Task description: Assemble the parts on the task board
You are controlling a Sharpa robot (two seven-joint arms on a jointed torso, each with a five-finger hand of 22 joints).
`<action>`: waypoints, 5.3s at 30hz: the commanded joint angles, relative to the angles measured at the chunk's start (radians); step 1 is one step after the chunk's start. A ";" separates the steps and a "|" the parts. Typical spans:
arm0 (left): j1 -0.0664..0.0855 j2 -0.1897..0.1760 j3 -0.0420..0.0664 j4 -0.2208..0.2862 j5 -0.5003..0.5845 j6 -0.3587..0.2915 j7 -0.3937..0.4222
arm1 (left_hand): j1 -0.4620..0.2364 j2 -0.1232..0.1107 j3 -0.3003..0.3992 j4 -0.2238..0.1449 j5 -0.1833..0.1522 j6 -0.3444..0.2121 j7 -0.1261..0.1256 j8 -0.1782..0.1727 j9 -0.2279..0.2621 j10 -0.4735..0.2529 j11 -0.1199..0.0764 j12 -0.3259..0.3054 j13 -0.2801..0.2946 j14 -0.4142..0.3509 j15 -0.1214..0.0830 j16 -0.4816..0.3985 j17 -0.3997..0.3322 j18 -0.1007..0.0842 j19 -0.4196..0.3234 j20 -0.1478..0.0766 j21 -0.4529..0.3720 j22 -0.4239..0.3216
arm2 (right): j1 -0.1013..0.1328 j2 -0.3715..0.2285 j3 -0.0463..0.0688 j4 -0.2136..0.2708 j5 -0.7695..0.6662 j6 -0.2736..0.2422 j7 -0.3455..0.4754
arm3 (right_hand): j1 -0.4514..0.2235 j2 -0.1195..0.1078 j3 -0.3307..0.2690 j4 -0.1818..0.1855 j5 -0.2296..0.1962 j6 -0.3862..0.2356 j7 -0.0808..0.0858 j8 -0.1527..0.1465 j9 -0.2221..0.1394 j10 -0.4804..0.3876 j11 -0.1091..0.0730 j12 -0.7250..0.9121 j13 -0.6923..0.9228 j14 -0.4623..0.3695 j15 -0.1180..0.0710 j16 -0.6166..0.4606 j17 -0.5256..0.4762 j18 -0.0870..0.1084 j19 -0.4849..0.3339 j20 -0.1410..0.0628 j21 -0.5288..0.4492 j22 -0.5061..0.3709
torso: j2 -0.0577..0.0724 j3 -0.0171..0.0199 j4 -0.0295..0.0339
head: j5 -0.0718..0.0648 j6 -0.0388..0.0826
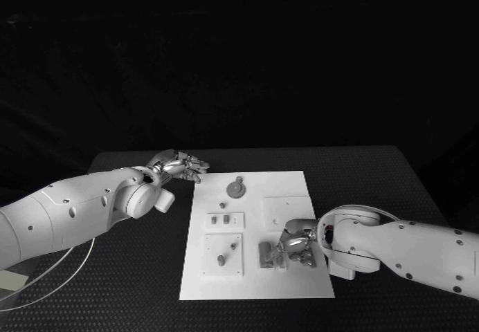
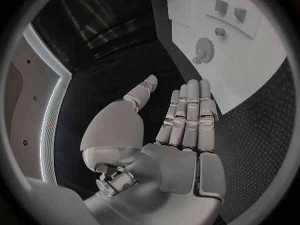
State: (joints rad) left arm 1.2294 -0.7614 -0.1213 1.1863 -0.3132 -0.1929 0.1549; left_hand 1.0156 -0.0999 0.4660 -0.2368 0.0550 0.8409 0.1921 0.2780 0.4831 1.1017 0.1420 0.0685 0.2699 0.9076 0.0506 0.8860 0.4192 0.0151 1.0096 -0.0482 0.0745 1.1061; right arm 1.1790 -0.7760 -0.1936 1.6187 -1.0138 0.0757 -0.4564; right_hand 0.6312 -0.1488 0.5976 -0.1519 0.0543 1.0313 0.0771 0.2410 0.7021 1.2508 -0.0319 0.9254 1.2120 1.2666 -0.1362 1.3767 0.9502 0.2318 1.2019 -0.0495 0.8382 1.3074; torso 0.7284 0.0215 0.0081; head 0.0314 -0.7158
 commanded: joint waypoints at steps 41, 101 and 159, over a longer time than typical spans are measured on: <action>0.001 -0.002 0.001 0.003 0.005 0.027 -0.003 | -0.011 -0.002 0.001 0.008 0.000 -0.005 -0.003 0.005 -0.001 -0.003 0.002 0.001 0.001 -0.005 0.002 -0.004 0.003 0.009 0.000 0.002 -0.004 -0.001 | -0.005 0.038 0.000 -0.005 -0.193 0.006 -0.004 | 0.169 0.084 -0.026 -0.131 -0.005 0.036 -0.009 0.016 0.018 0.034 -0.012 0.004 0.005 0.034 -0.011 0.011 0.021 0.030 0.024 0.001 0.017 0.019 | 0.000 -0.0007 0.0004 | -0.004 -0.004; 0.001 -0.003 0.001 0.002 0.005 0.034 -0.006 | -0.012 -0.002 0.000 0.009 -0.001 -0.005 -0.003 0.006 -0.002 -0.003 0.002 0.001 0.002 -0.005 0.002 -0.005 0.004 0.010 -0.001 0.002 -0.004 -0.001 | -0.019 0.020 0.000 0.040 -0.416 -0.069 0.034 | 0.219 -0.008 -0.031 -0.083 -0.004 0.056 -0.015 0.010 0.019 0.049 -0.017 0.002 0.010 0.045 -0.017 0.021 0.042 0.030 0.035 -0.001 0.016 0.016 | 0.000 -0.0004 0.0000 | -0.004 -0.006; 0.001 -0.007 -0.001 0.005 0.002 0.062 -0.021 | -0.035 -0.002 -0.004 0.036 -0.001 -0.008 -0.002 0.007 -0.003 -0.007 0.003 0.001 0.003 -0.007 0.003 -0.007 0.007 0.010 -0.003 0.002 -0.005 -0.001 | 0.031 -0.112 0.031 0.000 -0.306 0.222 -0.102 | 0.027 0.092 -0.048 -0.028 -0.005 0.076 -0.029 0.044 0.097 0.042 -0.030 -0.005 0.022 0.033 -0.026 0.017 0.029 0.030 0.009 0.001 0.023 0.018 | 0.000 -0.0008 0.0007 | -0.037 0.006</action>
State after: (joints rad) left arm 1.2294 -0.7686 -0.1228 1.1881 -0.3134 -0.1466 0.1290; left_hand 0.9906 -0.1039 0.4625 -0.2056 0.0550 0.8388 0.1900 0.2817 0.4812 1.1018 0.1419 0.0685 0.2714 0.9077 0.0505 0.8821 0.4249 0.0151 1.0096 -0.0482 0.0745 1.1061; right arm 1.2136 -0.8913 -0.1613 1.6216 -1.2849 0.2834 -0.5539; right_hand 0.6648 -0.0566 0.5480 -0.1848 0.0542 1.1095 0.0505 0.2808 0.7980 1.2938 -0.0537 0.9245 1.2349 1.3018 -0.1570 1.3996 0.9802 0.2447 1.2146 -0.0481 0.8599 1.3074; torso 0.7290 0.0204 0.0084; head -0.0058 -0.7091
